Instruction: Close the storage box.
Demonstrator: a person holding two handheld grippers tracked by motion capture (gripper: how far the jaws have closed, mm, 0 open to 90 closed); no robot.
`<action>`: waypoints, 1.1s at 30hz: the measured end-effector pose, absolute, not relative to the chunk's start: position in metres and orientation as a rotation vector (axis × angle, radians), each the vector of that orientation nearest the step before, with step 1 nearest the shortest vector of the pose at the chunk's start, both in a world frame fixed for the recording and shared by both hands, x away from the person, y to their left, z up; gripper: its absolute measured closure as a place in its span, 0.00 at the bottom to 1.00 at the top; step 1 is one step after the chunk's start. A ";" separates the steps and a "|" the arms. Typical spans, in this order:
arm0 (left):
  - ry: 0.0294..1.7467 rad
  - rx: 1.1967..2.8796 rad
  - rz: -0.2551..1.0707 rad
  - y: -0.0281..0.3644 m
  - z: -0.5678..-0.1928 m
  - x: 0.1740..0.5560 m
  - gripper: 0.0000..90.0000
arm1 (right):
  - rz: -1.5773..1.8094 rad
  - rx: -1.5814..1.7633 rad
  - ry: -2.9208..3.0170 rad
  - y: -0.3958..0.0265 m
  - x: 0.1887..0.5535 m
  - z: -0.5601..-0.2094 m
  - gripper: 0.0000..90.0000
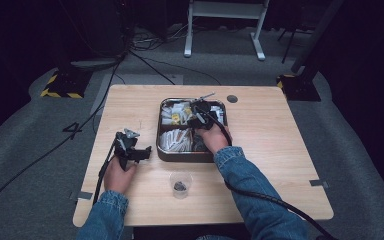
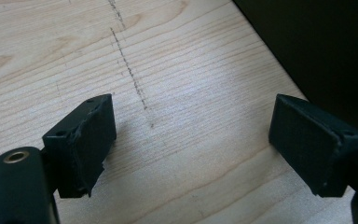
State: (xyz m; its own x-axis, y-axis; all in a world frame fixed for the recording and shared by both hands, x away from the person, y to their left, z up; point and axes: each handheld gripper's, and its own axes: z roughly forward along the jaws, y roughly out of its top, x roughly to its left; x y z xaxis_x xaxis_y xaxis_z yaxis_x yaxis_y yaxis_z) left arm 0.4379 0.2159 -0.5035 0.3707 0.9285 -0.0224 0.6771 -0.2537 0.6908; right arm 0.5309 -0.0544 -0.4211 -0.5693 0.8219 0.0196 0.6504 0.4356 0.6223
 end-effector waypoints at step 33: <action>1.381 2.020 0.526 0.216 -0.503 0.438 0.17 | 0.909 1.225 2.393 -0.058 0.530 -0.419 0.54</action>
